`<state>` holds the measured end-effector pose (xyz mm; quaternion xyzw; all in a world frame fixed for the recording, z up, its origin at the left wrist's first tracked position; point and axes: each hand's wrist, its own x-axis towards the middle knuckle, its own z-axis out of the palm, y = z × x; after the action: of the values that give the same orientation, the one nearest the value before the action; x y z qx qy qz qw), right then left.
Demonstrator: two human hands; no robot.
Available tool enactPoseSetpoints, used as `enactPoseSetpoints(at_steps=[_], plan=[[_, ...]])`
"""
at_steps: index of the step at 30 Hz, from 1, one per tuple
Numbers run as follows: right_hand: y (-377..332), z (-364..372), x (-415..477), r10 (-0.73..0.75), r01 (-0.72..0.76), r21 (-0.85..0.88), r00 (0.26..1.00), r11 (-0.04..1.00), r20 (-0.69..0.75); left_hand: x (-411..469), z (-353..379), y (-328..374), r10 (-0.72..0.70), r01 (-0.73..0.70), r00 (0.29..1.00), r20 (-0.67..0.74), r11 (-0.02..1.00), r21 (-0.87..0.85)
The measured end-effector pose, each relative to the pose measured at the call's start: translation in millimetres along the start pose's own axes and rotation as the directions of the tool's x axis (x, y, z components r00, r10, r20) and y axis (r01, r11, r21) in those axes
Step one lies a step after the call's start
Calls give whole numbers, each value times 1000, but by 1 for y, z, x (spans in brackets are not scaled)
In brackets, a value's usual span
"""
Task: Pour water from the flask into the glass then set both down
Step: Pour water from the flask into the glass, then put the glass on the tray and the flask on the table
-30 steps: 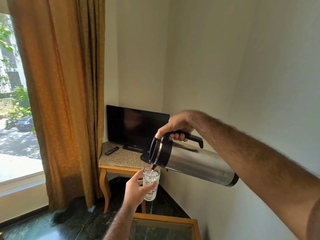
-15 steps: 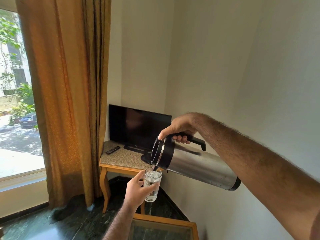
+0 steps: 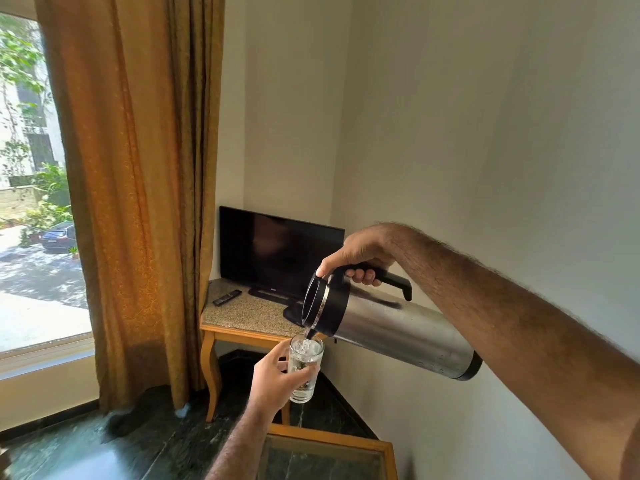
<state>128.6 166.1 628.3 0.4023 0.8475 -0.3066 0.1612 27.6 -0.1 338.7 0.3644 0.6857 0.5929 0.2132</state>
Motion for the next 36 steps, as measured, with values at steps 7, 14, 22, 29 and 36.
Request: enactPoseSetpoints(at_steps=[7,14,22,29,36], plan=[[-1,3,-3,10,-10,-5,1000,1000,3,-2,0,2,14,-14,1000,-21,1000,-8],[1,6,-5,-10,9,18,1000,1000,9,-5,0,6,4,-4,1000,-31,1000,-8],[28,6,-10,-101,92,188,994,978,38,0,-1,9,-2,0,999,-49,999,-36],[62,28,-10,-174,187,340,982,921,-69,5,-2,13,24,-26,999,-48,999,-46],[118,76,-4,-86,300,669,939,680,-333,7,1,1,12,-14,996,-92,1000,-28]])
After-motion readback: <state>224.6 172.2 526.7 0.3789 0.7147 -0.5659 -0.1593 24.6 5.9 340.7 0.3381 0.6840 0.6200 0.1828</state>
